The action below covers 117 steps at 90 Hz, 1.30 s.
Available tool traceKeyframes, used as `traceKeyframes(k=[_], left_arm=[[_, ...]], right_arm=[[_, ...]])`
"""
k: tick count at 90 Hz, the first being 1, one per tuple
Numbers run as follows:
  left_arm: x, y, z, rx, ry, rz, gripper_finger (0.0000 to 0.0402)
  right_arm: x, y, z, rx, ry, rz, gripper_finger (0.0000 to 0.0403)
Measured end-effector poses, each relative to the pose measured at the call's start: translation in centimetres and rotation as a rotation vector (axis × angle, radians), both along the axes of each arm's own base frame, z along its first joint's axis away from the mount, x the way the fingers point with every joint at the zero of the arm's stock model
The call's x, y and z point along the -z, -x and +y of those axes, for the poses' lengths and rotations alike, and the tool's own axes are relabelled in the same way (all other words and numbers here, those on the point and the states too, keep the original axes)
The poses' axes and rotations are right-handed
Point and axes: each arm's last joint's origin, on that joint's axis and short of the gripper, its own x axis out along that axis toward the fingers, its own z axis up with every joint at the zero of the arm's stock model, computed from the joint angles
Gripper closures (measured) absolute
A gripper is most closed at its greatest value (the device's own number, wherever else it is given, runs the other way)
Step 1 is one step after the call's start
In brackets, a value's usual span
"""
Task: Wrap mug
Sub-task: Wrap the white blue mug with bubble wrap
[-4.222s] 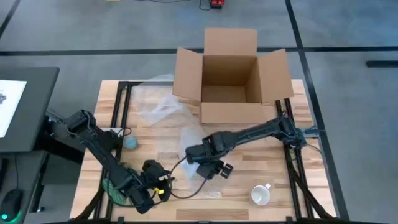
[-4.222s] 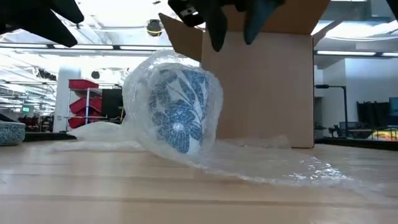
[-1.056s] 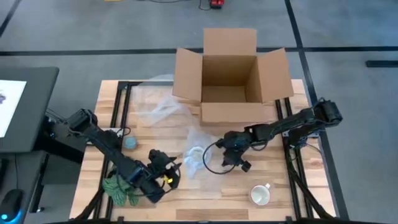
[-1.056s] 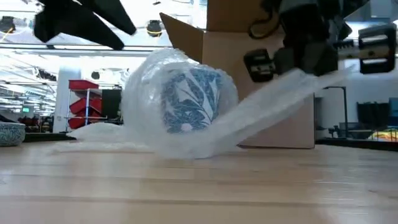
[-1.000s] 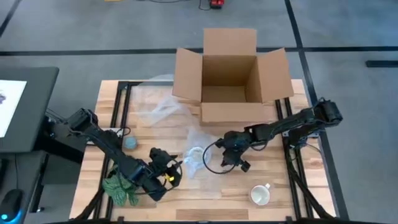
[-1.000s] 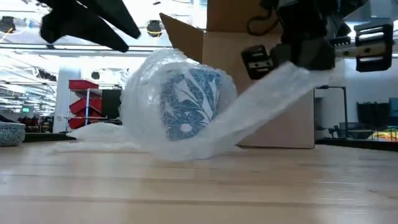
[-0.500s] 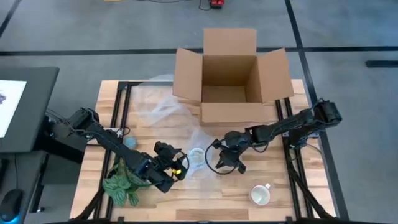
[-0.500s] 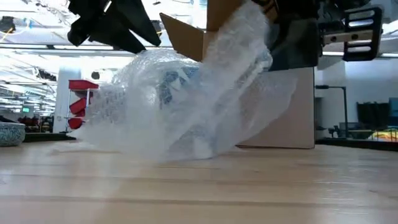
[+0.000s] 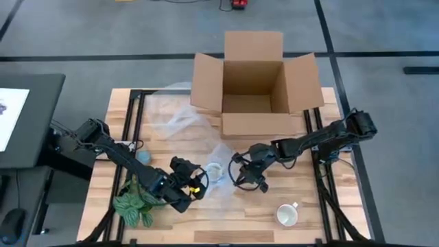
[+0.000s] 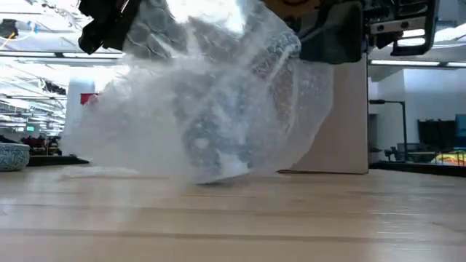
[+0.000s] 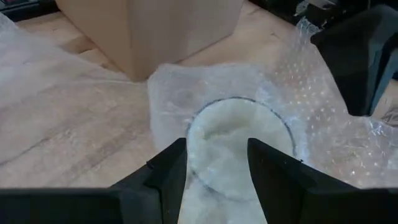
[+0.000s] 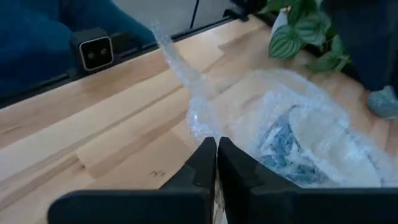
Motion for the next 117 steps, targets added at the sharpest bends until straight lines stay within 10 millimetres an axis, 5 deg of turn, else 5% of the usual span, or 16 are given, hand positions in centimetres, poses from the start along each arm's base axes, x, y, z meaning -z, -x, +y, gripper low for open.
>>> traceKeyframes(k=[75,104,117], left_arm=[[-0.1,-0.1,-0.1,0.036,-0.037,0.024,0.0254],[0.0,3.6,2.8,-0.299,0.212,0.163,0.0254],[-0.1,3.8,3.6,-0.269,0.257,0.300,0.0254]], right_arm=[[0.3,0.3,0.5,0.043,-0.002,0.057,0.0403],[0.2,0.2,0.5,0.050,-0.015,0.055,0.0403],[0.2,0.2,0.4,0.051,-0.016,0.056,0.0403]])
